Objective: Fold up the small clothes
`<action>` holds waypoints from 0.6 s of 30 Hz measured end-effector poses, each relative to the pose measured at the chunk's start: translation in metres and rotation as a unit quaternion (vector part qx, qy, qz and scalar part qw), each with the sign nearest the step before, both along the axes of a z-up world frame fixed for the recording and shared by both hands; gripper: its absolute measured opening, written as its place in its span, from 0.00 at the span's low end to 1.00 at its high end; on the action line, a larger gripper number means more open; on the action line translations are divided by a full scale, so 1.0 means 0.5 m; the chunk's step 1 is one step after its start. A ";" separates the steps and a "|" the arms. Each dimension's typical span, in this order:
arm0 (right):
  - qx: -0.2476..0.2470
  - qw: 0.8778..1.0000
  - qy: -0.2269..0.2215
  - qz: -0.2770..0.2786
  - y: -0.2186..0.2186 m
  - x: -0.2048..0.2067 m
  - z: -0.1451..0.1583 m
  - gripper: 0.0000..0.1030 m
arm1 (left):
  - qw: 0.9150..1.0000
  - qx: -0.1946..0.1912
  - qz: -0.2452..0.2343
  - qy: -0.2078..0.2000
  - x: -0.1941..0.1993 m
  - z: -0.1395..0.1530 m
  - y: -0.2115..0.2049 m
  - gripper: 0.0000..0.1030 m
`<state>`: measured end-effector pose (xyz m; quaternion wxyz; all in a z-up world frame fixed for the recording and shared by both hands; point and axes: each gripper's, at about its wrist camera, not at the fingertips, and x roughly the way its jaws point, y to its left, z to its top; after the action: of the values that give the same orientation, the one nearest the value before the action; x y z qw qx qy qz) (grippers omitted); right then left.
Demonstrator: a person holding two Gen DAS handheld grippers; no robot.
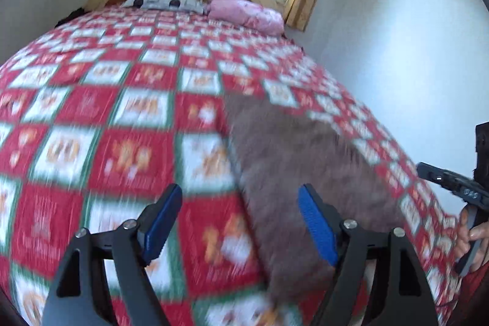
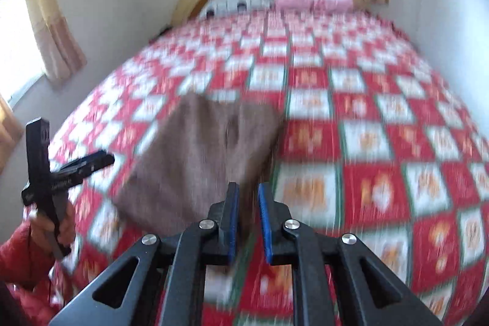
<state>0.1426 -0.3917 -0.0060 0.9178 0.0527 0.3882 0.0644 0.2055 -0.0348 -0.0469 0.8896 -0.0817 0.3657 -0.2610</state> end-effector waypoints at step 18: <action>-0.055 0.998 0.027 -0.034 0.042 0.355 -0.198 0.12 | 0.990 0.107 0.070 0.054 0.107 -0.126 -0.107 1.00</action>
<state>0.3203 -0.3706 -0.1049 0.9102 0.0170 0.4136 0.0102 0.2588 -0.0886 -0.1098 0.8882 -0.0258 0.4327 -0.1525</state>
